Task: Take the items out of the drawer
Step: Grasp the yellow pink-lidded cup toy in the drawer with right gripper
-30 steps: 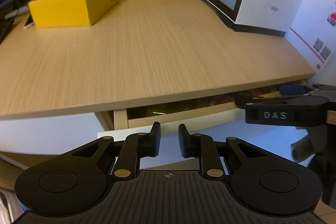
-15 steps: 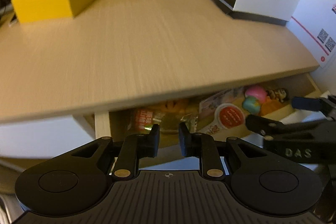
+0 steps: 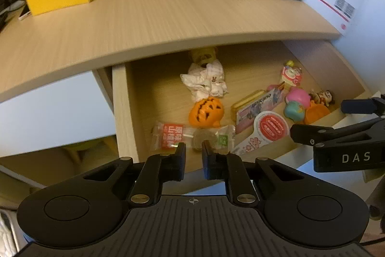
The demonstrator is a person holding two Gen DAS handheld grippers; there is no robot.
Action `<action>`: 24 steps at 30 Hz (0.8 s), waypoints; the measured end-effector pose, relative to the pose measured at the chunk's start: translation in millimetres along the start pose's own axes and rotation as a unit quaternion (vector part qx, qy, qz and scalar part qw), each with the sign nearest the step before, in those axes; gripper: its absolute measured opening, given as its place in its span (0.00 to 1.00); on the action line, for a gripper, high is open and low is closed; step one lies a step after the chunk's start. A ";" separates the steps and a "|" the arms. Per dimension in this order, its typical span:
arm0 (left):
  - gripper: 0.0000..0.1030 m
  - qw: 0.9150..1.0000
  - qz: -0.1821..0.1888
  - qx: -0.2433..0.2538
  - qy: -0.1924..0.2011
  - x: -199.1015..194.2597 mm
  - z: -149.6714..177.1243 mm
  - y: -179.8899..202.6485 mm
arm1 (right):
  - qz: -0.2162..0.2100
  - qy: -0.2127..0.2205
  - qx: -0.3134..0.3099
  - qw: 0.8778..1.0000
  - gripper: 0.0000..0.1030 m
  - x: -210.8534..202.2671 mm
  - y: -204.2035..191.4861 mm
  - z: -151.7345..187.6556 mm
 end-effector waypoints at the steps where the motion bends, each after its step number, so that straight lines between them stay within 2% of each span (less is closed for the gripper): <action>1: 0.15 1.000 0.001 -0.001 -0.005 -1.2 3.4 0.6 | 0.000 -0.001 0.000 1.000 1.00 -3.1 0.3 4.3; 6: 0.12 0.999 0.029 -0.020 -0.034 9.4 9.3 -1.1 | -0.003 -0.007 -0.006 1.000 1.00 -18.5 1.6 24.3; 10: 0.12 0.997 0.042 -0.012 -0.062 16.0 5.5 -0.6 | -0.011 -0.013 -0.012 1.000 0.99 -25.5 2.5 32.3; 12: 0.12 0.995 0.055 -0.016 -0.082 16.9 2.2 -1.6 | -0.022 -0.018 -0.023 0.999 0.92 -28.4 5.2 33.3; 13: 0.13 0.993 0.068 -0.024 -0.091 17.0 0.3 -2.4 | -0.026 -0.021 -0.027 0.999 0.84 -29.5 6.9 31.0; 15: 0.14 0.991 0.088 -0.053 -0.086 17.0 -11.7 -2.4 | -0.034 -0.015 -0.031 0.999 0.82 -33.7 13.6 20.7; 17: 0.15 0.994 0.076 -0.064 -0.053 17.9 -36.7 -3.9 | -0.031 0.019 -0.026 0.999 0.82 -38.4 25.0 0.7; 19: 0.15 0.996 0.048 -0.063 -0.029 23.2 -59.1 -3.0 | -0.038 0.048 -0.023 0.998 0.82 -39.1 34.8 -19.3; 21: 0.15 0.996 0.021 -0.086 -0.027 33.0 -74.9 -5.0 | -0.051 0.061 -0.027 0.996 0.82 -32.8 41.5 -38.3; 24: 0.15 0.996 0.017 -0.084 -0.032 50.8 -86.3 -1.7 | -0.088 0.070 -0.052 0.992 0.83 -21.2 44.6 -52.1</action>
Point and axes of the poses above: each gripper's, at about its wrist camera, not at the fingertips, and x roughly the way its jaws point, y to its right, z to its underside, the point moved 6 cm from there along x, roughly the way its jaws point, and after that the axes turned 7 degrees about z, right-handed, at the moved point
